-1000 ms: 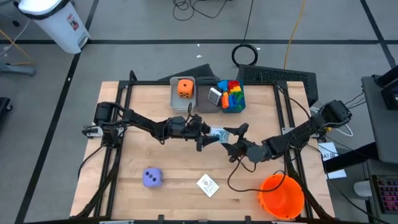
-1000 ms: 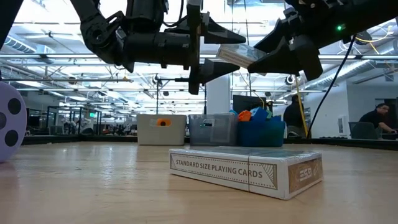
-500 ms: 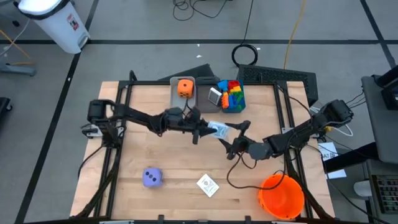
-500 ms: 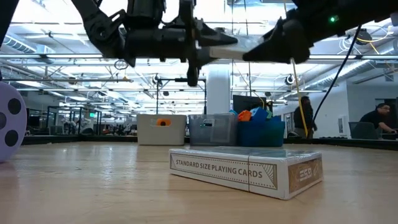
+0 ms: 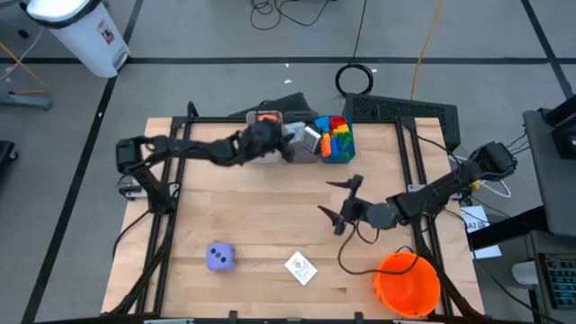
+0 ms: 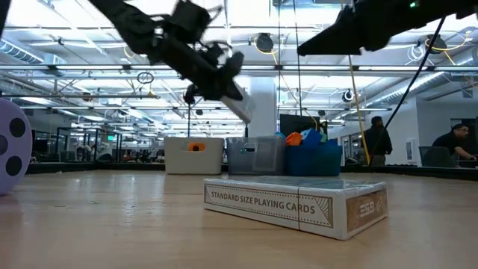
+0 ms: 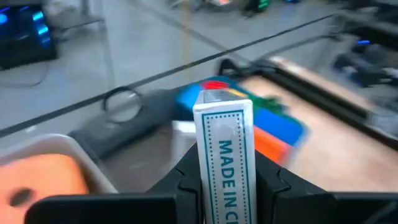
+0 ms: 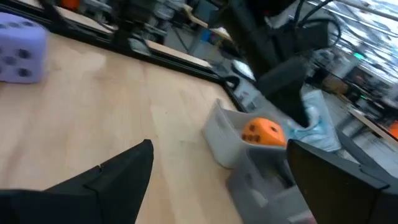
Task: Pick & Place Toys
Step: Put the blue playing cards into the black bin
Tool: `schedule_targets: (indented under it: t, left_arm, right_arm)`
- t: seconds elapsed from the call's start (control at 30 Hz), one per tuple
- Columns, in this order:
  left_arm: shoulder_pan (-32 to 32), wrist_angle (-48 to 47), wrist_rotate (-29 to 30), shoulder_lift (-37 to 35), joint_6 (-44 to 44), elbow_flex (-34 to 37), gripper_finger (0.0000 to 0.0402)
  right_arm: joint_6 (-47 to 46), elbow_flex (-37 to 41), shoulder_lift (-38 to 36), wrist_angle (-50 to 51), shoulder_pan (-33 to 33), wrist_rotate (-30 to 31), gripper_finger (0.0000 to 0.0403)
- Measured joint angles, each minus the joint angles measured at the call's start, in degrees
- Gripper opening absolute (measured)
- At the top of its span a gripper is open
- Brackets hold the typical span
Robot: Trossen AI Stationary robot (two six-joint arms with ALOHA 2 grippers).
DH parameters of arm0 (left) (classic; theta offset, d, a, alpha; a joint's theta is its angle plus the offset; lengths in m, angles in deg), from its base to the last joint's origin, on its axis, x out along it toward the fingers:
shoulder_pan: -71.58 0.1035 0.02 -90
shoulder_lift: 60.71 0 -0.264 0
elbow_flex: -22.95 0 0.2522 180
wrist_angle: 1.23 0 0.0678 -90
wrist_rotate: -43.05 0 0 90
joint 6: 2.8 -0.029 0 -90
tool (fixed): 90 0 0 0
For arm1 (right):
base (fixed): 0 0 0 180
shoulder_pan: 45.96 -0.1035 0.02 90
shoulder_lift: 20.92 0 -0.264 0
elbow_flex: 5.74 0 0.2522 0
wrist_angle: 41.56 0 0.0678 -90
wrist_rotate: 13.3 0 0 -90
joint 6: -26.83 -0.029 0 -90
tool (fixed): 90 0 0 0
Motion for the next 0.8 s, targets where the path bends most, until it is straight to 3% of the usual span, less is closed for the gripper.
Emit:
schedule_targets:
  t: [0.2, 0.43, 0.63, 0.8]
  left_arm:
    - [2.77, -13.10, -5.72, 8.51, 0.47, -10.62, 0.0069]
    - [3.52, -21.42, -6.28, 14.85, 0.85, -18.42, 0.0088]
    - [3.44, -22.65, -6.23, 14.87, 0.93, -19.43, 0.0136]
    - [3.31, -23.41, -6.78, 14.50, 0.96, -19.32, 0.0204]
  right_arm:
    - [-0.38, 0.00, -0.02, 0.20, 0.64, 0.83, 0.0356]
    - [-1.22, -0.01, -0.01, 2.49, 0.67, 0.95, 0.0357]
    - [-2.78, -0.02, -0.01, 3.17, 0.69, 0.97, 0.0357]
    - [-2.80, -0.02, -0.01, 3.15, 0.73, 0.95, 0.0357]
